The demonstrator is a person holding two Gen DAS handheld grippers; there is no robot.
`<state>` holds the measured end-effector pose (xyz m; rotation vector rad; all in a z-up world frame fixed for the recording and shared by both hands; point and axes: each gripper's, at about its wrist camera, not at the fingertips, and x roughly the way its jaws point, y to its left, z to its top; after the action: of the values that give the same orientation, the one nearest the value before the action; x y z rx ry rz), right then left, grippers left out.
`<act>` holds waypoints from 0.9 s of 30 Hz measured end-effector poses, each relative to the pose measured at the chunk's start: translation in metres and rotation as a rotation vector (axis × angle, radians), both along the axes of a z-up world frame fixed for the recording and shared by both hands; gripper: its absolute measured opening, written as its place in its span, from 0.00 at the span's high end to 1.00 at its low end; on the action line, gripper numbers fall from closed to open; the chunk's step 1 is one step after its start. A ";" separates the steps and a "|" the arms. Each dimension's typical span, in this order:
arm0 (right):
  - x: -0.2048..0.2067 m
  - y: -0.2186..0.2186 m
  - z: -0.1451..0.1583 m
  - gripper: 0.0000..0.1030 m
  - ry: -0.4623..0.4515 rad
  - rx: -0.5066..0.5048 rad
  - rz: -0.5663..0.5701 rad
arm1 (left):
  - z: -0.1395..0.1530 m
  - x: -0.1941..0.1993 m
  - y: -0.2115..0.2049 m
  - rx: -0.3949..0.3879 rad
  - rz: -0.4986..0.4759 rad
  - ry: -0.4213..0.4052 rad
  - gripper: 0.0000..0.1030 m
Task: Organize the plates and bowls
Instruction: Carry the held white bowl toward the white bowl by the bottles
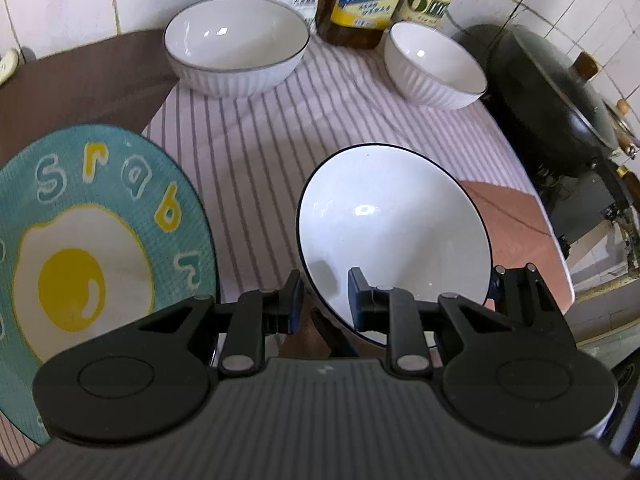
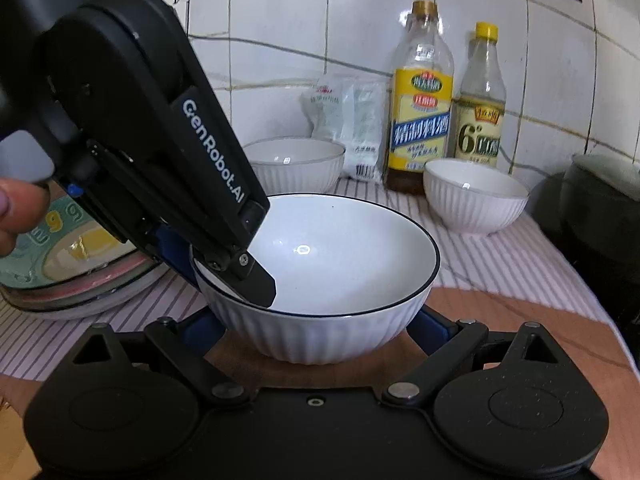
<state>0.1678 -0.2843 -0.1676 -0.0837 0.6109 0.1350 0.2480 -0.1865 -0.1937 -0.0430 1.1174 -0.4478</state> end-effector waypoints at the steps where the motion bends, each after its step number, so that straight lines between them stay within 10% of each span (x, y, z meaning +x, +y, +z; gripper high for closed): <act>1: -0.001 0.001 -0.001 0.05 0.002 -0.002 -0.001 | -0.002 0.000 0.000 0.001 0.000 0.003 0.78; 13: -0.012 0.015 0.026 0.04 0.096 -0.087 -0.076 | 0.017 -0.012 0.009 0.032 0.004 -0.094 0.75; 27: -0.021 0.001 0.106 0.04 0.079 0.170 -0.183 | 0.072 -0.017 0.074 -0.094 0.037 -0.204 0.67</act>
<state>0.1472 -0.2833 -0.0614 0.1425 0.6807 0.0123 0.2312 -0.1124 -0.1221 -0.0983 0.8937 -0.4611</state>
